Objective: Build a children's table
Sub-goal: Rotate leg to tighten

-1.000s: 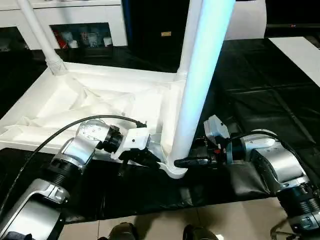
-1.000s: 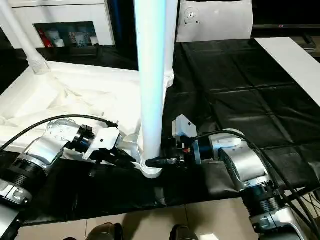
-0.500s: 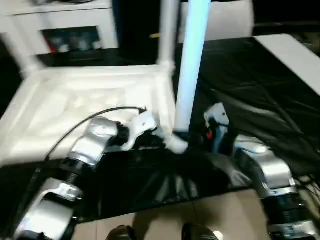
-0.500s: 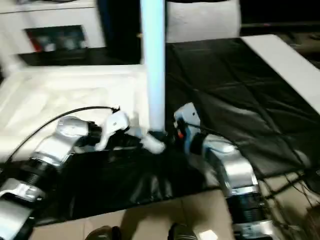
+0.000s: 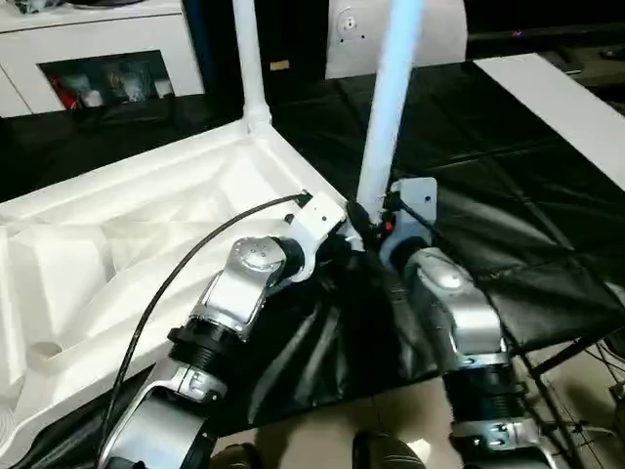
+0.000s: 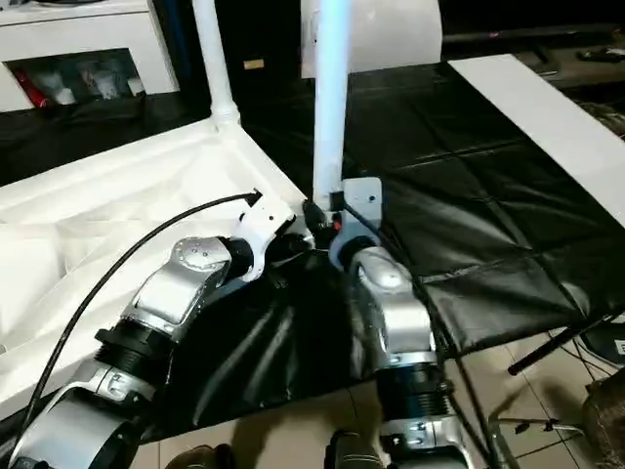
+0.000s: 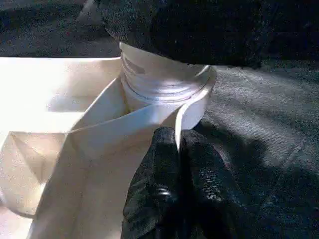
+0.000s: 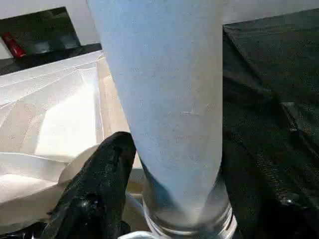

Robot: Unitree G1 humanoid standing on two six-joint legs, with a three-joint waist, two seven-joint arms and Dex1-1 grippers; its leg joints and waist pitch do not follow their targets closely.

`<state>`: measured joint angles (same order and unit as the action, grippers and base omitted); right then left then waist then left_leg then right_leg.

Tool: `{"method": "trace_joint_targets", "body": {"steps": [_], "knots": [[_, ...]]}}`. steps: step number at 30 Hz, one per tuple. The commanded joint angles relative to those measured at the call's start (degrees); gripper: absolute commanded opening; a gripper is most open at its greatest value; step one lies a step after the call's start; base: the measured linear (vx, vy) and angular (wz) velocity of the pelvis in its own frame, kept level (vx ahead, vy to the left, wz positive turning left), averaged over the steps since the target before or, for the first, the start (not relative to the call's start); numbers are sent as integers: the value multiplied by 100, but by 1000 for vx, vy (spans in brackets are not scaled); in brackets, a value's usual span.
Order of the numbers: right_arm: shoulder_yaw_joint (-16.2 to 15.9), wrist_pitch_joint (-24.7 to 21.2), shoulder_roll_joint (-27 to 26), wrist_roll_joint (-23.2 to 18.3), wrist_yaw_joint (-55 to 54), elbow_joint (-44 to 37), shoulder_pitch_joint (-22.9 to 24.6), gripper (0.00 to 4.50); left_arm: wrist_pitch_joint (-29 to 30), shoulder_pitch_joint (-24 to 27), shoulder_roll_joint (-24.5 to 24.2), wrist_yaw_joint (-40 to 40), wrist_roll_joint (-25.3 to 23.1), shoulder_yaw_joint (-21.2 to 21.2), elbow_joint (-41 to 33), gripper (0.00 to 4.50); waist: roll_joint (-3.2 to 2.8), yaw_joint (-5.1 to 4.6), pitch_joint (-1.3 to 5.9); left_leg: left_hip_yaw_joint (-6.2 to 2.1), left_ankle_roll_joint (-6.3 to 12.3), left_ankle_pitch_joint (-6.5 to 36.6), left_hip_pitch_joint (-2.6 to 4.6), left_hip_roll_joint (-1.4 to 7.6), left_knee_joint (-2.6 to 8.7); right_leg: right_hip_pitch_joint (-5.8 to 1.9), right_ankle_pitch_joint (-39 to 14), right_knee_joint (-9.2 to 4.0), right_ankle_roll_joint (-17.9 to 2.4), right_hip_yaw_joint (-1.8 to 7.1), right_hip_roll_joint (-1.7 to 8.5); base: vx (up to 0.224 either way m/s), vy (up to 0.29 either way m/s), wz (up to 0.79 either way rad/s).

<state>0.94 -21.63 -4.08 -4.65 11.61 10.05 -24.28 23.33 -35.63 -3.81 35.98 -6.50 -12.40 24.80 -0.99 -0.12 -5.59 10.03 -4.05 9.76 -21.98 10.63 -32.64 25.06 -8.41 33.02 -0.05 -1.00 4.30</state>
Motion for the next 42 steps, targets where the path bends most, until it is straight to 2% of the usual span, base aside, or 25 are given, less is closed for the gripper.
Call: {"method": "trace_joint_targets", "body": {"steps": [1, 5, 8, 9, 10, 12, 13, 15, 17, 19, 20, 21, 23, 25, 28, 29, 33, 35, 37, 42], "knots": [[-538, -83, -257, -169, 473, 75, 178, 318, -220, -25, 85, -57, 81, -42, -298, 0, 16, 52, 380, -10, 333, 1294, 30, 103, 378, -328, -1402, -395, -1047, 121, 211, 0, 0, 0], [-525, 7, -100, -183, 664, -23, 218, 366, -302, 16, -40, 117, 70, -68, -301, 0, 20, 60, 399, -5, 408, 1043, 23, 105, 360, -363, -937, -350, -1188, 112, 203, 0, 0, 0], [-527, 101, 317, -329, 1157, -299, 343, 366, -518, 63, -326, 528, 121, -141, -274, 0, 27, 82, 394, 0, 459, 1042, 35, 118, 359, -382, -861, -345, -1260, 111, 209, 0, 0, 0], [-526, 104, 342, -336, 1185, -313, 349, 398, -533, 65, -342, 555, 124, -146, -272, 0, 27, 85, 389, 9, 469, 1072, 42, 122, 357, -381, -888, -348, -1262, 114, 205, 0, 0, 0], [-482, 93, 819, -526, 1769, -570, 474, 405, -786, 113, -666, 1057, 165, -260, -245, 0, 32, 90, 375, 2, 476, 1123, 25, 118, 363, -387, -1025, -357, -1255, 110, 221, 0, 0, 0], [-482, 93, 819, -526, 1769, -570, 474, 408, -786, 113, -666, 1057, 165, -260, -245, 0, 38, 100, 377, 6, 468, 1156, 34, 126, 356, -396, -1133, -355, -1209, 118, 218, 0, 0, 0], [-446, 30, 1336, -748, 2475, -798, 577, 418, -1117, 190, -965, 1615, 236, -382, -275, 0, 30, 105, 375, -3, 486, 1151, 27, 125, 358, -408, -1118, -361, -1221, 107, 213, 0, 0, 0], [-424, -25, 1792, -930, 3149, -973, 641, 442, -1281, 257, -1219, 2081, 307, -484, -317, 0, 21, 122, 374, 5, 530, 1138, 46, 146, 352, -394, -1037, -342, -1250, 119, 211, 0, 0, 0], [-431, -64, 2109, -1026, 3613, -1059, 659, 442, -1430, 266, -1392, 2374, 313, -554, -270, 0, 16, 152, 367, 19, 562, 1134, 66, 164, 348, -366, -1011, -333, -1340, 121, 219, 0, 0, 0], [-449, -72, 2317, -1091, 3925, -1080, 650, 442, -1559, 267, -1488, 2620, 376, -574, -218, 0, 16, 188, 361, 23, 526, 1192, 82, 174, 349, -352, -1164, -341, -1343, 122, 226, 0, 0, 0], [-449, -72, 2317, -1091, 3925, -1080, 650, 442, -1559, 267, -1488, 2620, 376, -574, -218, 0, 39, 200, 361, 25, 508, 1202, 84, 169, 351, -356, -1235, -349, -1324, 121, 226, 0, 0, 0], [-493, -58, 2532, -1154, 4260, -1084, 627, 442, -1671, 279, -1582, 2972, 517, -571, -211, 0, 29, 228, 374, 25, 483, 1200, 106, 180, 349, -343, -1289, -348, -1328, 127, 235, 0, 0, 0], [-527, -48, 2685, -1199, 4499, -1079, 604, 442, -1753, 282, -1648, 3225, 617, -568, -198, 0, 36, 260, 374, 30, 489, 1152, 108, 182, 349, -343, -1190, -329, -1371, 125, 226, 0, 0, 0], [-699, 5, 3074, -1314, 5108, -1012, 532, 442, -2070, 251, -1899, 3948, 826, -659, -144, 0, 40, 286, 397, 29, 535, 1020, 99, 185, 336, -364, -930, -285, -1428, 120, 234, 0, 0, 0], [-906, 131, 3315, -1298, 5566, -894, 442, 442, -2296, 183, -2097, 4438, 904, -780, -79, 0, 46, 336, 394, 49, 593, 1031, 99, 192, 321, -359, -956, -282, -1480, 111, 244, 0, 0, 0], [-933, 147, 3336, -1287, 5616, -877, 429, 415, -2319, 173, -2117, 4486, 906, -796, -72, 0, 39, 348, 391, 50, 578, 1032, 102, 195, 321, -355, -999, -277, -1481, 107, 247, 0, 0, 0], [-1117, 172, 3369, -1221, 6020, -681, 238, 404, -2519, 91, -2236, 4933, 894, -938, -19, 0, 34, 405, 382, 63, 480, 1163, 132, 231, 332, -329, -1270, -288, -1473, 102, 268, 0, 0, 0], [-1213, 182, 3353, -1239, 6109, -641, 169, 374, -2565, 93, -2262, 5050, 876, -998, -44, 0, 39, 430, 394, 57, 466, 1064, 117, 232, 331, -345, -1160, -263, -1479, 97, 271, 0, 0, 0], [-1310, 166, 3360, -1306, 6228, -605, 116, 368, -2668, 83, -2282, 5155, 890, -1053, -9, 0, 36, 470, 403, 60, 475, 1003, 124, 230, 320, -341, -1046, -247, -1494, 94, 269, 0, 0, 0], [-1454, 47, 3358, -1413, 6441, -652, 102, 328, -2789, 49, -2261, 5192, 881, -1078, 93, 0, 50, 497, 417, 59, 528, 862, 100, 225, 306, -364, -848, -214, -1520, 85, 274, 0, 0, 0]]}}
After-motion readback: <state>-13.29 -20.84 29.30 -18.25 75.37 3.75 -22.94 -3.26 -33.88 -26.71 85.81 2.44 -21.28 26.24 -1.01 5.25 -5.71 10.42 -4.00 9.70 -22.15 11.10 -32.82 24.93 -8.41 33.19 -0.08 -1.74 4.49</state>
